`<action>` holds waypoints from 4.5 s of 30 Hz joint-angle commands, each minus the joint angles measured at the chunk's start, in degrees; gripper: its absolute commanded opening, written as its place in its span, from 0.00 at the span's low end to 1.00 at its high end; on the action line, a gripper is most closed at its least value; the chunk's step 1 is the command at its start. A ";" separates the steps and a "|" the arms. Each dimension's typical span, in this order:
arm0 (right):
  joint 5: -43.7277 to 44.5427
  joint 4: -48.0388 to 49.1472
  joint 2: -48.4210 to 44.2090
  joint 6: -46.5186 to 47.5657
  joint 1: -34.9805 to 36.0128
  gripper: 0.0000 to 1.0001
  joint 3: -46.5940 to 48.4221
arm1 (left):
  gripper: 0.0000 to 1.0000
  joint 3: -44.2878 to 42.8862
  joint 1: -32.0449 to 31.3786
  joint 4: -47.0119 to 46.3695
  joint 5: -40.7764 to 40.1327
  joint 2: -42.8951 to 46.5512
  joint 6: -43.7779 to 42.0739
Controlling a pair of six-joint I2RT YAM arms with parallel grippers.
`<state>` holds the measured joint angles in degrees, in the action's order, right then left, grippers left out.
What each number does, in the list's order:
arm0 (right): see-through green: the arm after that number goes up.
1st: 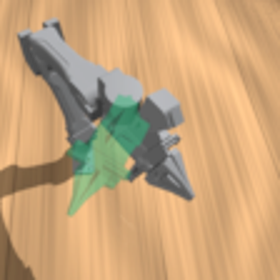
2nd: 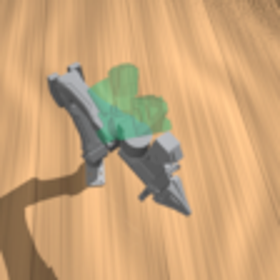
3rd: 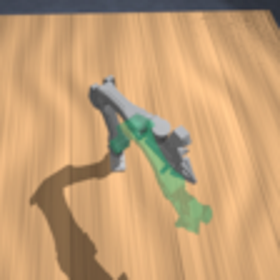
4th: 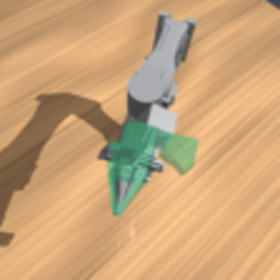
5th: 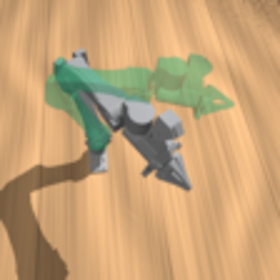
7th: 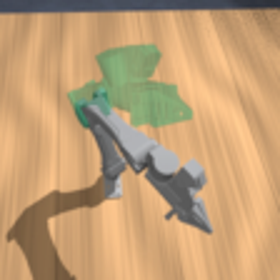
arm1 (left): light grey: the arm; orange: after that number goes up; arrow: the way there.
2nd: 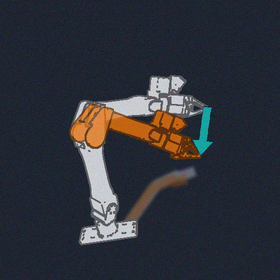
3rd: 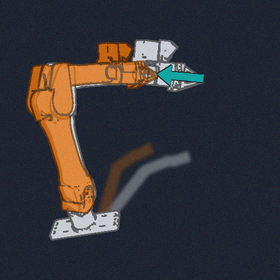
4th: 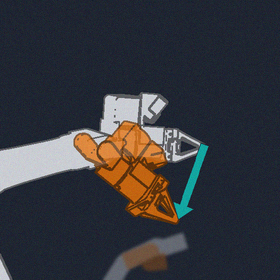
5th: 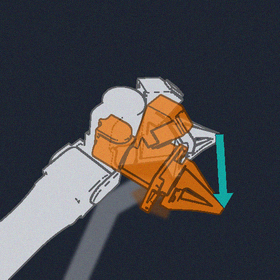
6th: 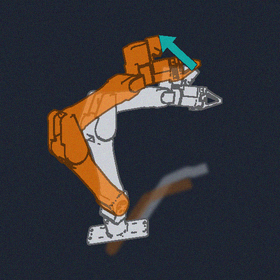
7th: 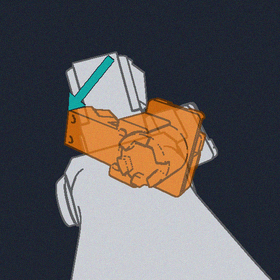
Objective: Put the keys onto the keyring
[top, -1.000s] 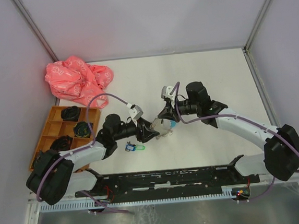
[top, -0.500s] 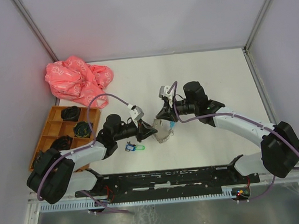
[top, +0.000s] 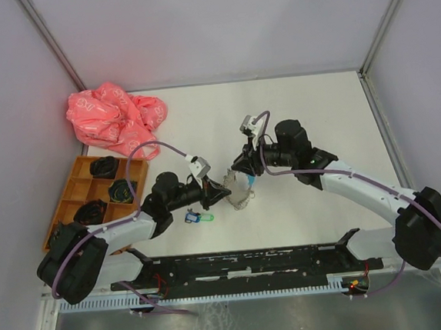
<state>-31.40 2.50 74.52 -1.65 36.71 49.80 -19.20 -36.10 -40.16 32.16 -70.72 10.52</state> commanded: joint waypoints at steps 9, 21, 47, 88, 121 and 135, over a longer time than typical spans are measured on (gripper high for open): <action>5.03 6.52 -2.43 -24.82 0.31 0.33 -3.36 | 0.03 -0.50 -1.52 -4.80 -6.59 -0.42 5.44; 6.19 11.35 2.52 -38.03 0.36 0.32 -6.16 | 0.03 -0.90 -1.77 -5.37 -7.19 -1.26 5.91; 1.09 14.14 2.01 -41.90 0.33 0.19 -6.79 | 0.03 -1.33 -2.23 -4.99 -8.59 -1.70 5.59; -1.51 3.54 -1.77 40.24 7.24 0.24 -5.36 | 0.03 -5.71 -2.27 7.29 -5.80 1.20 3.71; 3.94 -5.37 -2.89 17.68 7.28 0.01 1.36 | 0.07 -6.00 -3.36 12.68 -13.05 3.95 -5.38; 16.00 -22.78 1.38 -8.72 7.17 0.01 16.29 | 0.31 -5.33 -7.74 11.88 -23.07 6.91 -13.15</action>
<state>-18.68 -15.90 74.81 -2.44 43.77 60.14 -24.73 -43.90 -26.28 14.76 -65.82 2.04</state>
